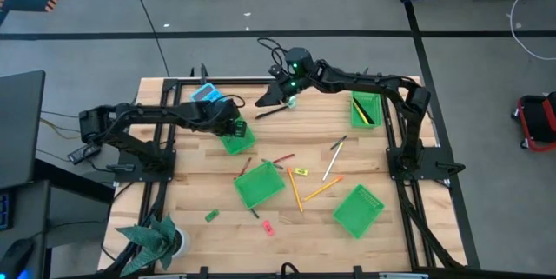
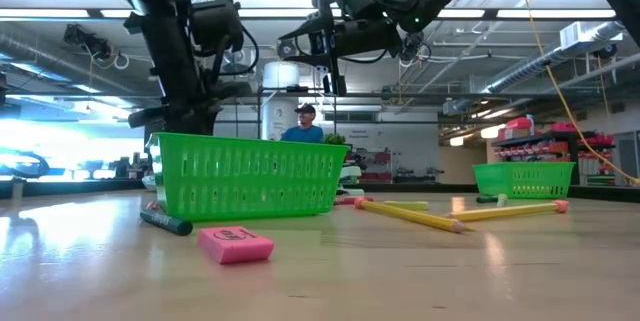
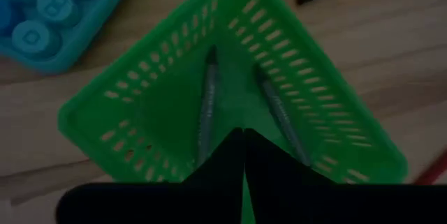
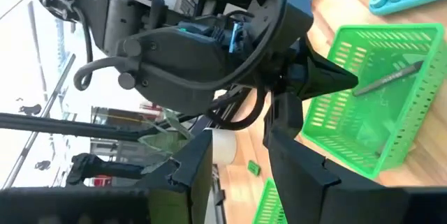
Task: Sort crayons/erasers/pens/pencils in bins
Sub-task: Put the black pen into the top right green bin
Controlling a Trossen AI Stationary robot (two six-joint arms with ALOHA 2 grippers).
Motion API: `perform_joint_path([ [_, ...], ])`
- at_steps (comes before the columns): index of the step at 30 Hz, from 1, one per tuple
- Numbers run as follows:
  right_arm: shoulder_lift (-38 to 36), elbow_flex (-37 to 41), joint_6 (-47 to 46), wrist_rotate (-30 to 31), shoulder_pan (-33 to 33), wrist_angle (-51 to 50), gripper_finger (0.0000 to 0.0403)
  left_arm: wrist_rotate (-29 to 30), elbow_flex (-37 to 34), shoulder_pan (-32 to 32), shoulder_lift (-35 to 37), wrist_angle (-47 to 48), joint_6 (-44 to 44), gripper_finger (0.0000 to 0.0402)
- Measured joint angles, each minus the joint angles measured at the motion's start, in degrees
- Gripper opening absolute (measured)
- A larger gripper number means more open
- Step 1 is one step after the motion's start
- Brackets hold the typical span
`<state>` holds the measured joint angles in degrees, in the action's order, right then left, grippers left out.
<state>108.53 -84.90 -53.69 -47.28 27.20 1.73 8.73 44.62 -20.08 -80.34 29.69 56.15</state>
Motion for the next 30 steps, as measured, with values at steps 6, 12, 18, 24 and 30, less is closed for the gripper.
perform_joint_path([
  [6,0.0,0.0,4.5,0.1,0.0,-2.5,0.0146,-2.5,4.2,0.0,0.1,0.9,-5.8,0.0012],
  [12,0.0,0.0,13.3,1.1,0.0,-12.5,0.0146,-3.2,15.4,0.0,0.1,11.0,-15.4,0.0036],
  [18,-0.1,0.0,16.8,4.6,-0.9,-14.3,0.0137,-3.0,27.6,0.0,0.2,23.1,-27.0,0.0024],
  [24,-1.8,0.0,18.0,9.1,-0.5,-13.4,0.0126,-3.0,35.0,-0.3,1.5,29.2,-37.6,0.0011],
  [30,-5.5,0.0,20.3,12.3,0.6,-13.2,0.0122,-2.8,35.4,-0.4,6.2,31.2,-42.1,0.0026],
])
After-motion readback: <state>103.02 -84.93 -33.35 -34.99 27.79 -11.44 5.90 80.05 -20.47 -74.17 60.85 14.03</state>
